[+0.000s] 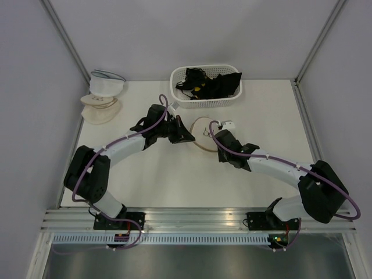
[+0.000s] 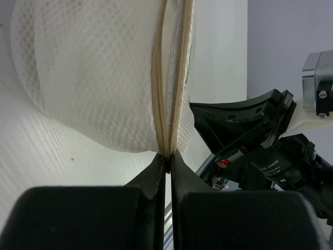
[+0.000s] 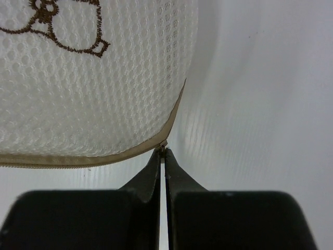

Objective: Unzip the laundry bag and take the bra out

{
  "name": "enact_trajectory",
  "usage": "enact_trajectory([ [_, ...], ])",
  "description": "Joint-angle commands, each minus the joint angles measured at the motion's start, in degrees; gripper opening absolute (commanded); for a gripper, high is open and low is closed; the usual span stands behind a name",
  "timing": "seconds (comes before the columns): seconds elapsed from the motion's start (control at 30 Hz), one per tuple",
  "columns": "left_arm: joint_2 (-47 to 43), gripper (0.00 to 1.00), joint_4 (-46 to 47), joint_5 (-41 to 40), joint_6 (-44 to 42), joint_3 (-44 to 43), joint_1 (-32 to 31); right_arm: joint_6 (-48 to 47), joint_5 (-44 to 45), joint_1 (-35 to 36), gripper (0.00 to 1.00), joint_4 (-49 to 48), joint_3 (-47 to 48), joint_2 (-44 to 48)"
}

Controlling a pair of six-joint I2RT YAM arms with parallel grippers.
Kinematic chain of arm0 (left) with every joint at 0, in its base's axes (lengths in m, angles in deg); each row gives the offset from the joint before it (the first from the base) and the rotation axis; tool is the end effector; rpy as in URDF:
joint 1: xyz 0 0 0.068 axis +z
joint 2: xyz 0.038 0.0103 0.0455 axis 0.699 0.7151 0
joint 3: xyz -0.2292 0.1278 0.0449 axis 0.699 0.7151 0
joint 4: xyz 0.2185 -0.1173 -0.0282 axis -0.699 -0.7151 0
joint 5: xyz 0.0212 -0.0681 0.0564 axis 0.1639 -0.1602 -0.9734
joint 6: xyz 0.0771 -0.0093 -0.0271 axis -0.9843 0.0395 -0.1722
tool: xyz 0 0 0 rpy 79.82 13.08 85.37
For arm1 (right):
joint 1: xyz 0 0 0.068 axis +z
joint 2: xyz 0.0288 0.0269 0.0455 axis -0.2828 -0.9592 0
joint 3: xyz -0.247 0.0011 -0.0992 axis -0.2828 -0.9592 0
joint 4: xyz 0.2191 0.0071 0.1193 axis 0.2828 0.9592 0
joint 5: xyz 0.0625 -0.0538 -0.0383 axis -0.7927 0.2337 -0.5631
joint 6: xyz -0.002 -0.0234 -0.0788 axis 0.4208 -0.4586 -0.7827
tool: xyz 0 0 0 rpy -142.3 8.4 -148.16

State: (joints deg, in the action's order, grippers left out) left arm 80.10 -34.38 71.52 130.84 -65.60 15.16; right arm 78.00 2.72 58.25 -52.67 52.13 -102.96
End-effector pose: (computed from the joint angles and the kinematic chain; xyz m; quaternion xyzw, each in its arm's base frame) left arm 0.2921 -0.2044 0.2046 -0.0023 0.8670 -0.4516 0.2107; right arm 0.2287 0.1695 0.1674 -0.0651 0.9337 0.0256 0.3512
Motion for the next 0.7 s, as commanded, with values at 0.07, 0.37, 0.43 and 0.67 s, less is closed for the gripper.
enact_trajectory([
  [0.07,5.38,0.02,-1.77,4.65,-8.47,-9.12,4.05,-0.24,6.26,-0.69,0.01,2.53,0.58,3.36],
  [0.37,8.39,0.93,-0.45,-1.04,-2.95,-12.05,5.28,-3.41,-10.78,-0.69,0.0,-3.62,-3.46,10.39],
  [0.43,3.84,1.0,0.25,-4.82,-0.32,-6.95,5.2,-4.19,-15.88,-0.6,0.01,-5.47,-3.9,11.01],
  [0.67,-5.86,1.0,4.12,-5.98,5.94,4.22,0.37,-6.13,-33.72,-0.69,0.0,-13.9,-4.43,9.43],
])
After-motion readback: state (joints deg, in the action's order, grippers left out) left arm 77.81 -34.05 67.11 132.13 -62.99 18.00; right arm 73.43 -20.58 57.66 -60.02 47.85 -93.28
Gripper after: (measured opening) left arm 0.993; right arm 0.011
